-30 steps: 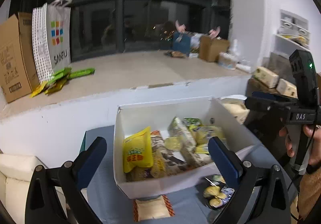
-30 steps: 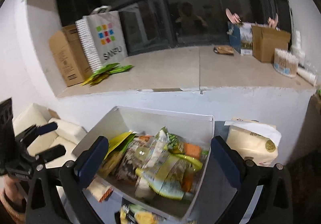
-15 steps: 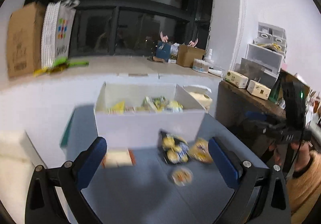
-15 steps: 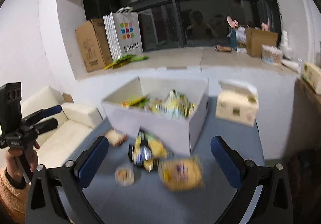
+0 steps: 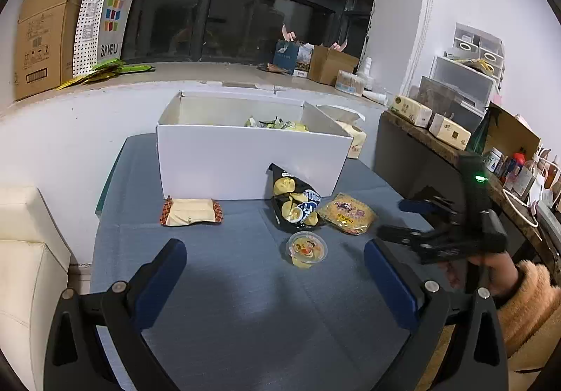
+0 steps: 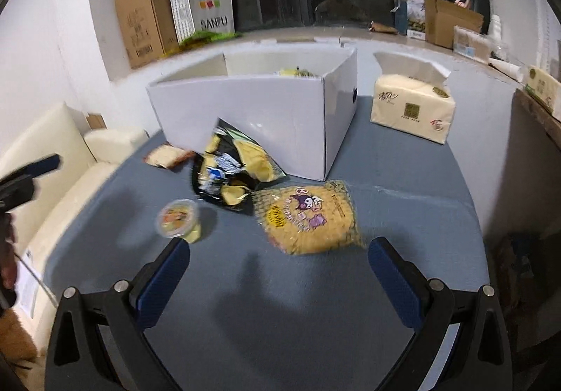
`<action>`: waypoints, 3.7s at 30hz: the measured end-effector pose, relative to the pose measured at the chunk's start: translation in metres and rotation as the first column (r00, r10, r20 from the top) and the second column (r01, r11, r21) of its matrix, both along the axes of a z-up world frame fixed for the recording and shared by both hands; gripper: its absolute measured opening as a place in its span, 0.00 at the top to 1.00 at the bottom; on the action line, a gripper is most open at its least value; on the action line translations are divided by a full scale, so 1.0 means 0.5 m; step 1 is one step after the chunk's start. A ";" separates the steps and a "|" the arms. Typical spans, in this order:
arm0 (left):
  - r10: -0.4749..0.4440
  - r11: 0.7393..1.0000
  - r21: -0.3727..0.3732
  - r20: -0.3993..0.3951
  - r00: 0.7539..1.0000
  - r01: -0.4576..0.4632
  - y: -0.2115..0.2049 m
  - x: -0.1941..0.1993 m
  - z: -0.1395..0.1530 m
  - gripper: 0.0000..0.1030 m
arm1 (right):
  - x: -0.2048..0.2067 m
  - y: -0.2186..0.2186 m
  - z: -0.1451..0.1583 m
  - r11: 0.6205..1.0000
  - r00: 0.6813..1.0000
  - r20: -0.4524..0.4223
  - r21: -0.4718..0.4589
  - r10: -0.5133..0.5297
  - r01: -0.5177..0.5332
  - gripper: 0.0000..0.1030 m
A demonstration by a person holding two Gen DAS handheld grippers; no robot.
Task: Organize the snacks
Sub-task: 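Grasp the round cookie pack with the right tool, then grasp the bread roll with the left tool while the right tool carries the cookie pack into the box, then grasp the black potato-stick bag with the right tool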
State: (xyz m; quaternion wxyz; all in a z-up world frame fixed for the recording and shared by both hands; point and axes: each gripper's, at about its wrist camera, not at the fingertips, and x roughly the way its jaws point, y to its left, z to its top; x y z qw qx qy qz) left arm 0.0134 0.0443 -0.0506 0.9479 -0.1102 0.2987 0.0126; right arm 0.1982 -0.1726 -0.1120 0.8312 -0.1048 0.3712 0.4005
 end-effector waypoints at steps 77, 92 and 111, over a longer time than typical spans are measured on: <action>0.035 0.999 -0.024 0.041 0.999 -0.034 0.181 0.366 0.170 0.43 | 0.224 0.118 0.242 0.955 0.997 -0.066 0.290 -0.051 0.068 0.21; 0.072 0.996 -0.038 -0.124 0.990 -0.077 0.222 0.494 0.107 0.00 | 0.385 0.201 0.226 0.964 0.986 -0.130 0.227 -0.109 0.136 0.00; -0.025 0.999 0.039 0.033 0.999 0.023 0.123 0.303 0.168 0.00 | 0.167 0.123 0.300 0.966 0.997 0.069 0.255 0.033 -0.049 0.00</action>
